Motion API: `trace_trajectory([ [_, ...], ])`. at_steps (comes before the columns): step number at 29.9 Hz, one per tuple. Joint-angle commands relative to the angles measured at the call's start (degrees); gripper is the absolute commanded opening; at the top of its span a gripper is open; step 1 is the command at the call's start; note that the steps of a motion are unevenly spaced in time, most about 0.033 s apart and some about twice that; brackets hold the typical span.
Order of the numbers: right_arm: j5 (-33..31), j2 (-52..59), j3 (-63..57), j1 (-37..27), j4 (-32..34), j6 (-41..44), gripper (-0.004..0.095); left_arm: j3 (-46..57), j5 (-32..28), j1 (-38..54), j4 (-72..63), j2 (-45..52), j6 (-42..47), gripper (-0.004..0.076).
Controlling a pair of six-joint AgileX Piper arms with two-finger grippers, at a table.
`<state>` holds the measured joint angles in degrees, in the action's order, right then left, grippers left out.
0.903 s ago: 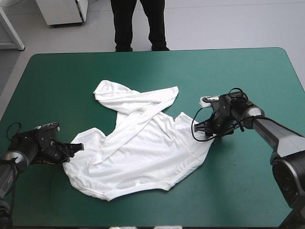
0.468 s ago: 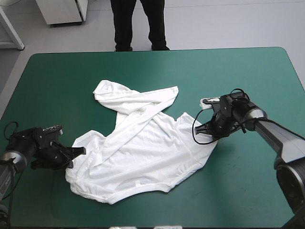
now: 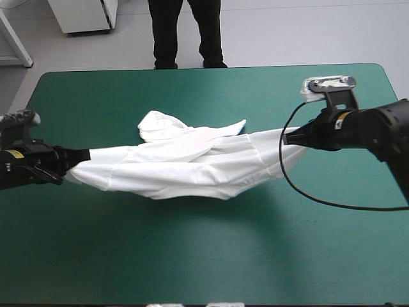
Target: Fold the cloth
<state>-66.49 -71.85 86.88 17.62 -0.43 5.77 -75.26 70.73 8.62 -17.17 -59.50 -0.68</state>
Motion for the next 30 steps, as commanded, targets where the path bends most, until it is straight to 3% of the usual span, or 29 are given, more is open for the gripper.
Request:
trace_trajectory([
  [1,-2.06,4.51,9.65,-0.16,1.80,-0.99,-0.0017,-11.36,0.90,-0.37,-4.39,1.02,-0.83,-0.0010],
  [5,-5.01,5.45,21.53,-0.16,2.99,-1.03,-0.0017,-22.60,0.34,-0.37,-8.03,0.91,-0.83,-0.0010],
  [20,-5.01,5.45,55.21,-0.16,-0.13,-3.56,-0.0014,-57.11,-5.12,-0.37,-16.75,-1.53,-1.14,-0.0010],
  [27,-4.10,5.45,62.91,-0.16,0.00,-3.82,-0.0011,-64.91,-9.77,-0.37,-17.54,-2.56,-1.14,-0.0010],
  [30,-5.00,5.20,62.13,-0.16,1.27,-3.28,-0.0011,-64.88,-8.20,-0.37,-17.10,-3.31,-1.14,-0.0010],
])
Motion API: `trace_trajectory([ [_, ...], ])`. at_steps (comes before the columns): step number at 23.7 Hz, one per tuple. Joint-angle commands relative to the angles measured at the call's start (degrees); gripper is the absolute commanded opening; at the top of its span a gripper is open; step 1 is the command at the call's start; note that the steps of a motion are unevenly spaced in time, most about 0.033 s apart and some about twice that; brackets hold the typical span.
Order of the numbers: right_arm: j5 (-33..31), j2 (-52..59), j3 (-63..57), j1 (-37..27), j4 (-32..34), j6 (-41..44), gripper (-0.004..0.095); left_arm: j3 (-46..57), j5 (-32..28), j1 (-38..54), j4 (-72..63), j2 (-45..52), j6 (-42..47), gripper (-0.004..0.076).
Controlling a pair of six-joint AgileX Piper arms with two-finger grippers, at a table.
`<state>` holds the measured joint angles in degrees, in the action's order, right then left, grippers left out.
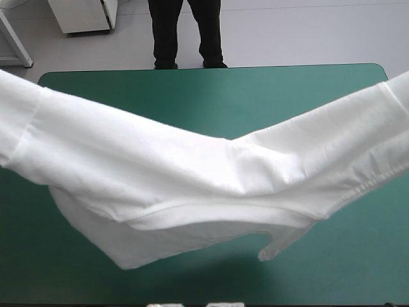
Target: Fold the cloth
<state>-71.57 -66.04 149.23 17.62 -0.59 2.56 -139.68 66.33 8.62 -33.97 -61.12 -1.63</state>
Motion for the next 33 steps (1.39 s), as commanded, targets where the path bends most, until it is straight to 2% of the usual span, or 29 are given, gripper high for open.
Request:
trace_trajectory([
  [1,0.07,-0.88,-0.99,-0.16,1.96,-0.04,-0.0011,-0.46,-2.41,-0.37,-0.31,-2.49,-0.19,-0.0010],
  [6,0.34,-5.27,-8.60,-0.16,5.11,0.72,-0.0012,-0.46,2.20,-0.37,-0.32,-9.15,-0.95,-0.0010],
  [12,4.05,-16.91,-15.21,-0.16,8.12,5.01,-0.0013,0.67,7.45,-0.37,0.27,-23.19,-1.64,-0.0010],
  [17,5.73,-32.97,-15.50,-0.40,7.87,5.88,-0.0013,0.67,7.45,-1.87,1.61,-39.10,-3.35,-0.0010],
  [19,7.19,-39.75,-15.38,-0.80,5.51,6.10,-0.0013,0.67,7.45,-4.54,6.17,-44.88,-4.42,-0.0010],
  [23,10.85,-48.76,-15.28,-0.80,4.91,6.10,-0.0013,0.67,4.54,-9.24,13.39,-53.64,-5.28,-0.0010],
  [33,22.32,-56.48,-15.28,-2.13,5.89,6.38,-0.0013,0.67,-6.55,-11.22,23.38,-62.77,-0.85,-0.0010],
])
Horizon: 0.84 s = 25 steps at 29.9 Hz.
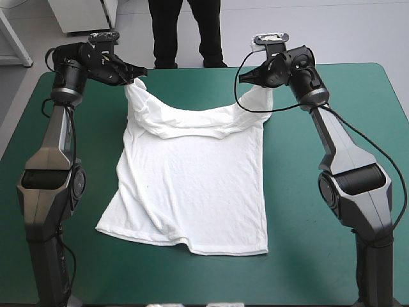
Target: Fold the cloth
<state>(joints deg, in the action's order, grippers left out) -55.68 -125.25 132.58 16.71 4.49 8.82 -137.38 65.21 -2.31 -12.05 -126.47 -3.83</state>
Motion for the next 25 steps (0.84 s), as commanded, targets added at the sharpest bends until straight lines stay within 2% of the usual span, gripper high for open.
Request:
trace_trajectory([
  [1,7.40,2.27,1.37,-1.72,0.59,0.12,-0.0013,-1.63,-6.43,-0.29,2.18,2.06,1.35,-0.0010],
  [5,8.31,0.59,1.37,-3.33,-0.17,1.07,-0.0006,-1.63,-9.65,-0.29,3.63,0.33,1.26,-0.0010],
  [6,7.94,0.33,1.37,-3.65,-0.51,0.41,0.0021,-1.63,-10.23,-0.29,3.78,-0.10,1.26,-0.0010],
  [8,6.09,-0.54,1.37,-4.01,-2.62,-3.33,0.0149,-1.63,-10.85,-0.29,3.78,-0.91,1.26,-0.0002],
  [10,3.92,-1.06,1.37,-4.12,-5.05,-5.63,0.0323,-1.63,-9.85,-0.29,3.54,-1.80,0.67,0.0053],
  [12,2.39,-1.10,1.37,-4.41,-6.17,-4.68,0.0508,-1.63,-6.98,-0.29,2.79,-2.08,-0.45,0.0148],
  [13,1.96,-1.10,1.37,-4.55,-6.57,-3.01,0.0599,-1.75,-4.25,-0.29,2.77,-2.08,-2.32,0.0243],
  [14,1.41,-0.83,1.53,-4.55,-6.53,-2.40,0.0633,-2.11,-1.76,-0.29,2.94,-1.91,-3.15,0.0310],
  [16,-0.14,-0.01,2.38,-4.64,-6.53,-1.91,0.0622,-3.59,1.95,-0.15,1.56,-1.21,-2.32,0.0463],
  [18,-1.85,1.17,3.26,-4.64,-6.53,-1.46,0.0575,-5.75,3.20,0.08,0.79,-0.33,-2.07,0.0543],
  [20,-4.01,2.41,3.64,-4.64,-6.53,-1.46,0.0547,-7.64,3.75,0.08,1.28,1.54,-2.07,0.0541],
  [25,-11.30,6.62,3.64,-4.64,-6.53,-1.46,0.0530,-9.24,6.67,0.08,1.54,8.86,-2.07,0.0480],
])
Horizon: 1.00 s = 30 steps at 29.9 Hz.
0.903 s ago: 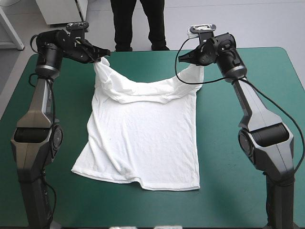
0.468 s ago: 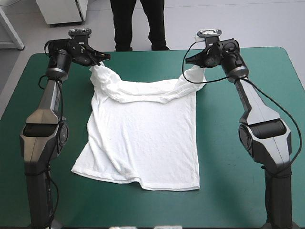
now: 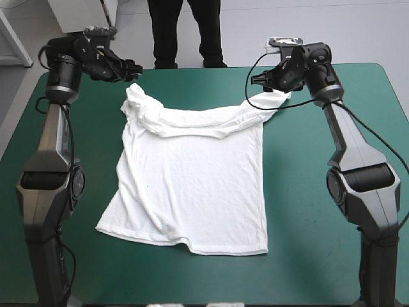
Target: Fold the cloth
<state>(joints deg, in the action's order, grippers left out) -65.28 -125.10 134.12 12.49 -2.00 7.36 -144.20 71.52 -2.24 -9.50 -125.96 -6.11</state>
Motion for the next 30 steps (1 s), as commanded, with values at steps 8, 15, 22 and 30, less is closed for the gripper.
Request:
trace_trajectory([
  [8,-6.23,17.59,-2.05,-0.22,-2.57,-1.49,0.0485,0.92,2.30,0.02,-1.96,22.60,0.33,0.0474],
  [15,-0.27,34.67,-22.84,-0.22,-2.04,-3.01,0.0468,25.09,0.80,0.02,-1.72,40.22,-1.23,0.0474],
  [22,7.48,53.96,-50.45,-0.22,-1.70,-2.85,0.0468,57.21,-7.79,0.02,-1.45,62.32,0.27,0.0472],
  [30,5.91,66.29,-69.51,-0.22,-4.48,-2.77,0.0468,79.49,-2.33,0.02,8.47,73.00,4.42,0.0472],
])
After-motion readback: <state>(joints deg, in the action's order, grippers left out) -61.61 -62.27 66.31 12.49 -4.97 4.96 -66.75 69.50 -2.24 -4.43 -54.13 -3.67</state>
